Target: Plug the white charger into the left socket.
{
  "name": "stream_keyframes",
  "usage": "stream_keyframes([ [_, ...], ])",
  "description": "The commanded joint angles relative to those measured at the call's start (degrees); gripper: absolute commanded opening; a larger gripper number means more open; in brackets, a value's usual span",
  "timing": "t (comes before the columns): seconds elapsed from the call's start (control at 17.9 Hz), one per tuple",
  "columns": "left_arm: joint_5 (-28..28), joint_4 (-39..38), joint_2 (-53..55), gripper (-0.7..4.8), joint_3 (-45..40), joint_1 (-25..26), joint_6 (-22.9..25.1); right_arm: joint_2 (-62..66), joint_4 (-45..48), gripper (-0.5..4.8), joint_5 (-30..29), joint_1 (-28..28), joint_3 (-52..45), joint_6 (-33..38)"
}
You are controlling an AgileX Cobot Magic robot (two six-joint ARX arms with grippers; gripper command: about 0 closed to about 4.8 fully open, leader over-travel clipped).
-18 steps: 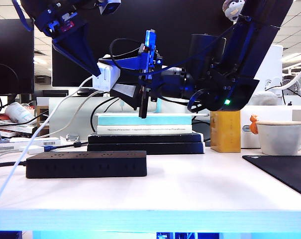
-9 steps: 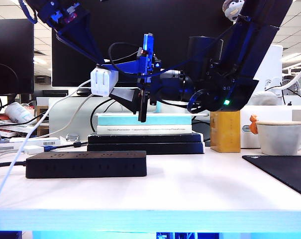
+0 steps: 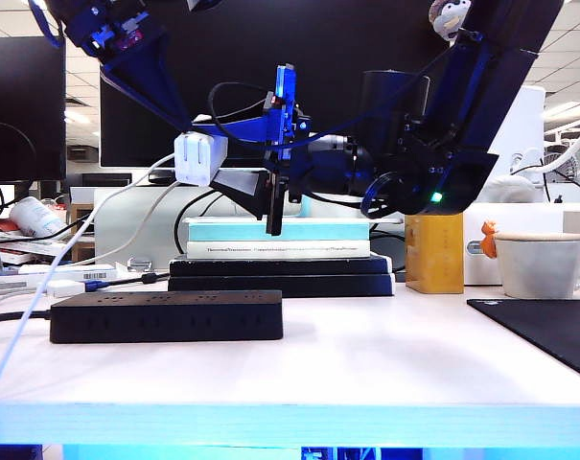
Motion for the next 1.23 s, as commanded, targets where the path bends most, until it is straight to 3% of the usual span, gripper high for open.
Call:
stream_keyframes([
  [0.06, 0.0, -0.9, -0.1, -0.06, 0.1, 0.1, 0.0, -0.6, 1.9, -0.05, 0.0, 0.0, 0.4, 0.1],
  [0.78, 1.6, -0.9, 1.2, -0.06, 0.0, 0.0, 0.0, -0.6, 5.1, -0.05, 0.0, 0.1, 0.4, 2.6],
  [1.23, 2.4, -8.1, 3.9, -0.06, 0.0, 0.0, 0.4, -0.6, 5.1, -0.06, 0.0, 0.1, 0.4, 2.6],
])
